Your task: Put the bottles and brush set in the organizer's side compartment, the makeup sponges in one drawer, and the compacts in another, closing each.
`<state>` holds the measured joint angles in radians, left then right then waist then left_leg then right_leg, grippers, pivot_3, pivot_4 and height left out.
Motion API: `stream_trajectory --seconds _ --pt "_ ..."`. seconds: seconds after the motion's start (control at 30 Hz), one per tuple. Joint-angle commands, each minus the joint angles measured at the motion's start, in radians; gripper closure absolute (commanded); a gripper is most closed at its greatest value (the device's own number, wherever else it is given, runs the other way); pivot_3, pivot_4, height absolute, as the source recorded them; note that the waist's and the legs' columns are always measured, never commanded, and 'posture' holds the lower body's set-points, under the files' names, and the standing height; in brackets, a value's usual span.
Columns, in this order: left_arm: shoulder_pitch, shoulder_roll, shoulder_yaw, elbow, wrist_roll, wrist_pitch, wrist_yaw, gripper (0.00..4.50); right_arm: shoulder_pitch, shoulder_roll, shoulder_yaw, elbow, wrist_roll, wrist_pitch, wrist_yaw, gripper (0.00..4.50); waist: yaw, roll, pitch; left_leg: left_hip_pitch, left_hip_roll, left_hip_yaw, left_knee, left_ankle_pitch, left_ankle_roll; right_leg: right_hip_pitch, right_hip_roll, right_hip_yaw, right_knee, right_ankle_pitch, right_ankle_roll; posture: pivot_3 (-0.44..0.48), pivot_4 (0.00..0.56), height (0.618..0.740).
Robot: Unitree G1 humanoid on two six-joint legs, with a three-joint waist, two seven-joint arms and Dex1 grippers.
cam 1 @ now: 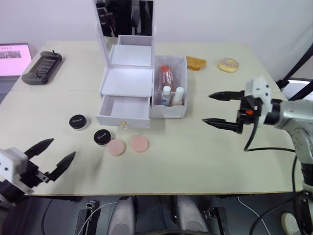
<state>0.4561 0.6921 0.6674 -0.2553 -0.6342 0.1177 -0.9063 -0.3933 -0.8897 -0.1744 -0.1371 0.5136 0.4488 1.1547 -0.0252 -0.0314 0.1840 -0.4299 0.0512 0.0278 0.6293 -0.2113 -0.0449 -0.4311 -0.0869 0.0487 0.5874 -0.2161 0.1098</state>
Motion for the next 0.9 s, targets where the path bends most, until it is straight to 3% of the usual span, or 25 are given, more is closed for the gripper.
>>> stream_trajectory --seconds 0.03,0.27,0.47,0.67,0.9 --pt "-0.08 0.112 0.08 0.276 0.025 -0.063 -0.119 0.05 0.112 -0.029 -0.116 0.109 -0.026 -0.091 0.015 0.0 0.001 -0.001 0.0 0.0 0.0 0.001 -0.001 0.0 0.0 0.0 -0.001 -0.001 -0.002 0.002 -0.003 0.0 0.15 0.738" --pt "-0.182 0.224 0.087 0.64 0.101 -0.177 -0.232 0.05 0.229 -0.028 -0.201 0.328 -0.101 -0.26 -0.028 0.0 -0.023 0.001 -0.001 0.0 0.001 0.009 -0.002 -0.004 0.007 0.001 -0.004 -0.001 -0.002 0.003 -0.004 0.0 0.15 0.738" --pt "-0.23 0.24 0.081 0.729 0.113 -0.207 -0.268 0.05 0.237 -0.015 -0.2 0.354 -0.108 -0.312 -0.046 0.0 -0.03 0.001 -0.001 0.002 0.005 0.01 -0.002 -0.004 0.007 -0.003 0.0 -0.001 0.008 0.002 -0.003 0.0 0.15 0.738" --pt "-0.203 0.199 0.085 0.627 0.092 -0.177 -0.261 0.05 0.189 -0.012 -0.176 0.304 -0.086 -0.29 -0.044 0.0 -0.033 0.001 -0.001 0.004 0.011 0.013 -0.001 -0.006 0.004 -0.003 0.001 -0.003 0.01 0.003 -0.004 0.0 0.15 0.738" --pt "-0.049 0.082 0.099 0.249 -0.012 -0.032 -0.215 0.05 0.106 -0.066 -0.122 0.133 0.061 -0.052 0.061 0.0 -0.044 0.001 -0.001 0.004 0.013 0.018 -0.002 -0.005 0.006 -0.005 0.0 -0.003 0.01 0.003 -0.004 0.0 0.15 0.738"
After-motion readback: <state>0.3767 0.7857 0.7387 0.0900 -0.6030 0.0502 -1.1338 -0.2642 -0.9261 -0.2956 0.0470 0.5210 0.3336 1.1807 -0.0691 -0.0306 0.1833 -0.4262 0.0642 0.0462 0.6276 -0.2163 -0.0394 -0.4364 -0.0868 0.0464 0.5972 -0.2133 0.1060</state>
